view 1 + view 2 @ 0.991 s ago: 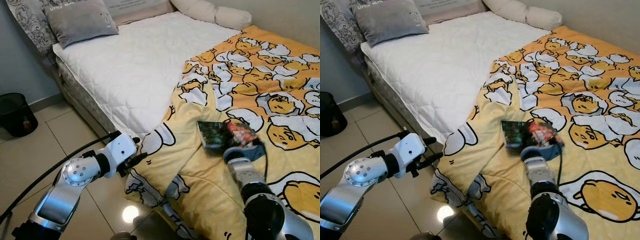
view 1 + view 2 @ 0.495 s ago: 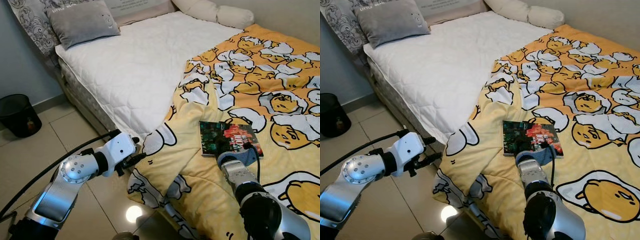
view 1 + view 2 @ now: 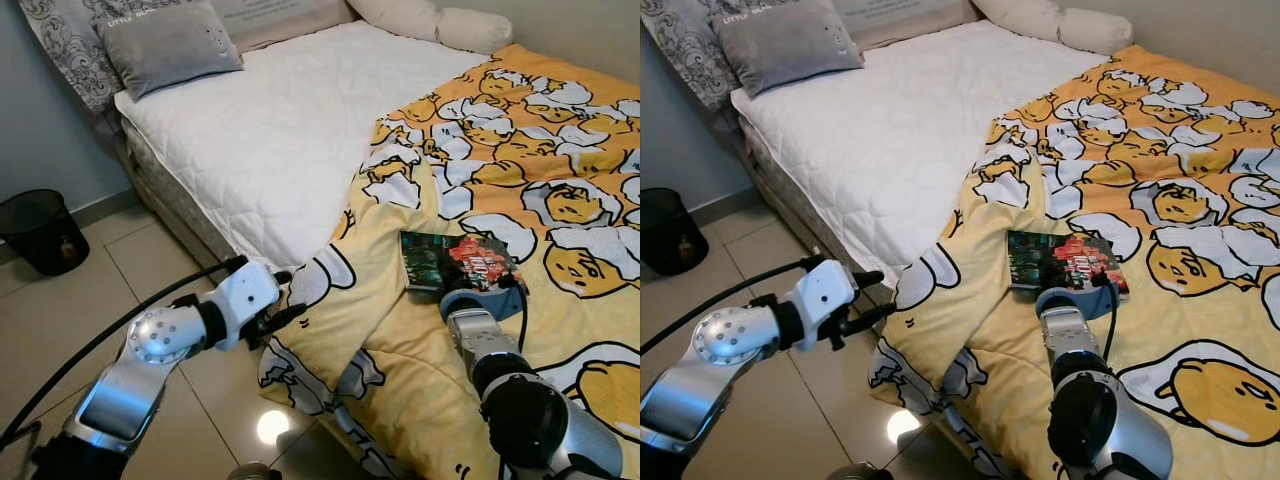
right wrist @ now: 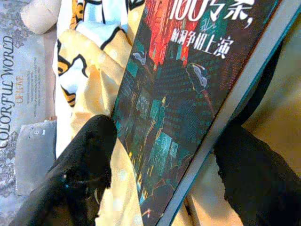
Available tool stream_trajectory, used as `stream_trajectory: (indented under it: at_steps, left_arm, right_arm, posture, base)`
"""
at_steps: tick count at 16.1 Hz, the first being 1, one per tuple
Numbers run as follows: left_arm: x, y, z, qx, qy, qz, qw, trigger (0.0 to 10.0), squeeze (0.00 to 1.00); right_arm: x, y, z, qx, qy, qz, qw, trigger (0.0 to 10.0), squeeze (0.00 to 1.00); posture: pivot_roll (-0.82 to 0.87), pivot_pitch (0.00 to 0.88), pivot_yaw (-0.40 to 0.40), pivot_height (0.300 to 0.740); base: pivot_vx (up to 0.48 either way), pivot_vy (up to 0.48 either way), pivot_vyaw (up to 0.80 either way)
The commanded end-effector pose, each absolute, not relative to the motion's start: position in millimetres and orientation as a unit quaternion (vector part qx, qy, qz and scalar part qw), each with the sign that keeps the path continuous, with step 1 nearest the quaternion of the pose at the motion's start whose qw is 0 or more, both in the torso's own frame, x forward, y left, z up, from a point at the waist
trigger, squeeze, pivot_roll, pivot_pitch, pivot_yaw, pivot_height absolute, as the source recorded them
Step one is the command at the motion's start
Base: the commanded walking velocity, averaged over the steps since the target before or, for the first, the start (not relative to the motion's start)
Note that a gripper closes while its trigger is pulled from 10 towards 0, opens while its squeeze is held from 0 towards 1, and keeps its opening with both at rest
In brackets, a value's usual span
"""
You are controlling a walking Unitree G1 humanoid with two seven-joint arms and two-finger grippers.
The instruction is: Clean up the room
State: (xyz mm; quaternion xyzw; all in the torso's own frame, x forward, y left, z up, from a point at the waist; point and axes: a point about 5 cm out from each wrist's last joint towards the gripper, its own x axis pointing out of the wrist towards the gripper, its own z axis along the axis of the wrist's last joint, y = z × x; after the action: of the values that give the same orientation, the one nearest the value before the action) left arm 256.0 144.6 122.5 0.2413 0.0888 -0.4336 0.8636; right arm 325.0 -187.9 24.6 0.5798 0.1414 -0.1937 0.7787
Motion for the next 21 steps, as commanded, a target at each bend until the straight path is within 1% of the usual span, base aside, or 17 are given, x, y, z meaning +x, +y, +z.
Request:
stream_trajectory:
  at_steps: [1,4,16,18,21]
  left_arm:
    - [257.1,146.0,124.9,0.246,0.089,-0.433,0.862,10.0,0.2]
    - [254.9,149.3,123.5,0.248,0.092,-0.431,0.863,10.0,0.21]
    - [256.7,143.0,120.8,0.239,0.09,-0.434,0.864,10.0,0.2]
    - [258.6,141.5,121.2,0.238,0.087,-0.433,0.865,10.0,0.2]
    - [261.5,139.4,120.1,0.229,0.082,-0.42,0.874,10.0,0.2]
  right_arm:
    - [329.3,-188.4,29.8,0.577,0.134,-0.191,0.783,0.0,0.0]
    - [329.1,-185.2,28.7,0.578,0.138,-0.193,0.781,0.0,0.0]
    - [325.2,-186.1,24.2,0.564,0.15,-0.194,0.788,0.0,0.0]
    - [324.3,-187.1,23.4,0.559,0.15,-0.194,0.792,0.0,0.0]
    - [327.3,-190.5,30.2,0.536,0.123,-0.165,0.819,0.0,0.0]
  posture:
    - [0.12,0.0,0.035,0.74]
    - [0.12,0.0,0.037,0.74]
    - [0.11,0.0,0.029,0.74]
    - [0.1,0.0,0.028,0.74]
    - [0.07,0.0,0.025,0.74]
  base:
    - [0.0,0.0,0.0]
    - [0.0,0.0,0.0]
    - [0.0,0.0,0.0]
    - [0.0,0.0,0.0]
    - [0.0,0.0,0.0]
